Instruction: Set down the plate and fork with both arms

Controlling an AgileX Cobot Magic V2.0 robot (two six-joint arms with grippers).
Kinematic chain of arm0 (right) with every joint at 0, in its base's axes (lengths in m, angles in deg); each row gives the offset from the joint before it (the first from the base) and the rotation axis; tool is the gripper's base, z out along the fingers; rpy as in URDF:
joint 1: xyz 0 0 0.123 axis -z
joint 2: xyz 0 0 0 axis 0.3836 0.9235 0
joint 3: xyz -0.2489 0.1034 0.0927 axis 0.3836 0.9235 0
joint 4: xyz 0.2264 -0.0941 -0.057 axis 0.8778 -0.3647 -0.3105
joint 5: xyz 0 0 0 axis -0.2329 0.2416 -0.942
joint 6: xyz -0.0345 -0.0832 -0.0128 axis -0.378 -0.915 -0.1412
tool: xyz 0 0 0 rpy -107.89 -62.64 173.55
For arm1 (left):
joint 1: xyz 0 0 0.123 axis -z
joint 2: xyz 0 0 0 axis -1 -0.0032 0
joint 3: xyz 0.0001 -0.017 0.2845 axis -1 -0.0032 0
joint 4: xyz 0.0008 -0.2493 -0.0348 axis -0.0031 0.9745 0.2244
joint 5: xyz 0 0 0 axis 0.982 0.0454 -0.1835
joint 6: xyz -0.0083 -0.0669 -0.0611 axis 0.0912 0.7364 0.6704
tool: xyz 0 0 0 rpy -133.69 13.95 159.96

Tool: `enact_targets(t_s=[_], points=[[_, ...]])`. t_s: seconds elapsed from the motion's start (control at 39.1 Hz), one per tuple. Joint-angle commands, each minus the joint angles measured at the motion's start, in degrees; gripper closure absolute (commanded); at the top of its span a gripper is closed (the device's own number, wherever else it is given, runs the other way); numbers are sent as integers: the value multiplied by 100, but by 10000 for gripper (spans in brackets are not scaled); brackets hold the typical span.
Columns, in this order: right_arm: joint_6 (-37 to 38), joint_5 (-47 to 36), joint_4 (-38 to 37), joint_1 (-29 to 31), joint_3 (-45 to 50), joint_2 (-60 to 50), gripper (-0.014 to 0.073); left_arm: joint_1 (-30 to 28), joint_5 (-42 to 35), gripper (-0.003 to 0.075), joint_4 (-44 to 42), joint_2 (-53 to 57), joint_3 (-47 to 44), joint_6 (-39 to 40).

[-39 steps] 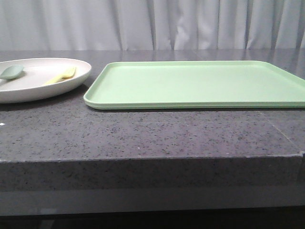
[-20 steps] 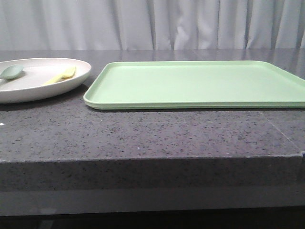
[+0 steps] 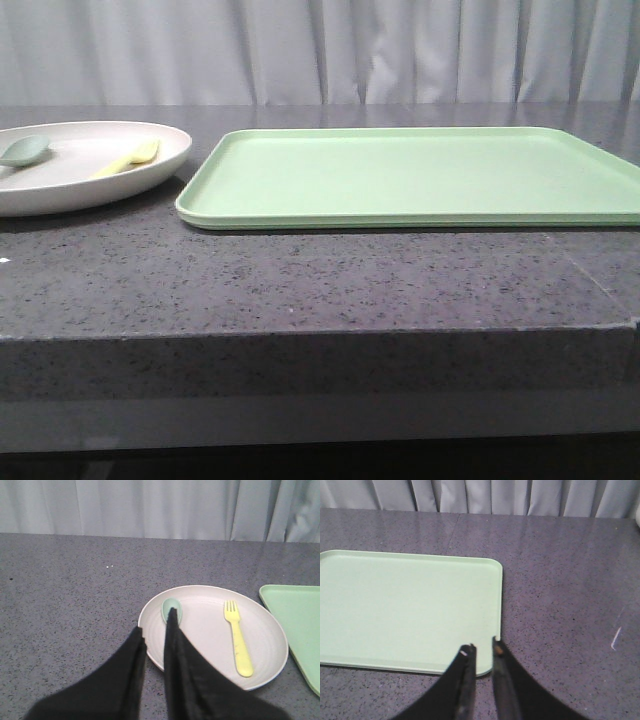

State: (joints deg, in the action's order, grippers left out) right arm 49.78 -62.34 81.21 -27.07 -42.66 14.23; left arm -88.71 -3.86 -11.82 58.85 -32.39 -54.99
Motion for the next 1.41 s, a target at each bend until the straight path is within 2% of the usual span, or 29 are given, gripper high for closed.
enact_targets(t_s=[0.0,0.05,0.13,0.46,0.64,0.74,0.95,1.15,1.28,1.38], points=[[-34,-504,-5,13,-207,81,190,42,-469,346,-248,-57,187,28],[-34,-504,-5,13,-207,81,105,42,-469,207,-392,-57,187,28],[-34,-498,-5,13,-207,81,63,42,-469,127,-365,-57,187,28],[-34,-498,-5,13,-207,81,67,42,-493,209,-365,-57,187,28],[-34,-498,-5,13,-207,81,67,42,-579,259,-31,-93,198,28],[-34,-498,-5,13,-207,81,67,42,-196,259,-269,-357,437,-7],[-34,-498,-5,13,-207,81,67,42,879,259,-406,-1468,1090,-7],[-34,-498,-5,13,-207,81,67,-31,1274,259,-553,-2850,1565,-7],[-34,-498,-5,13,-207,81,67,-496,1332,259,-568,-3759,1967,-7],[-34,-498,-5,13,-207,81,67,-951,1446,259,259,-4386,2392,-82]])
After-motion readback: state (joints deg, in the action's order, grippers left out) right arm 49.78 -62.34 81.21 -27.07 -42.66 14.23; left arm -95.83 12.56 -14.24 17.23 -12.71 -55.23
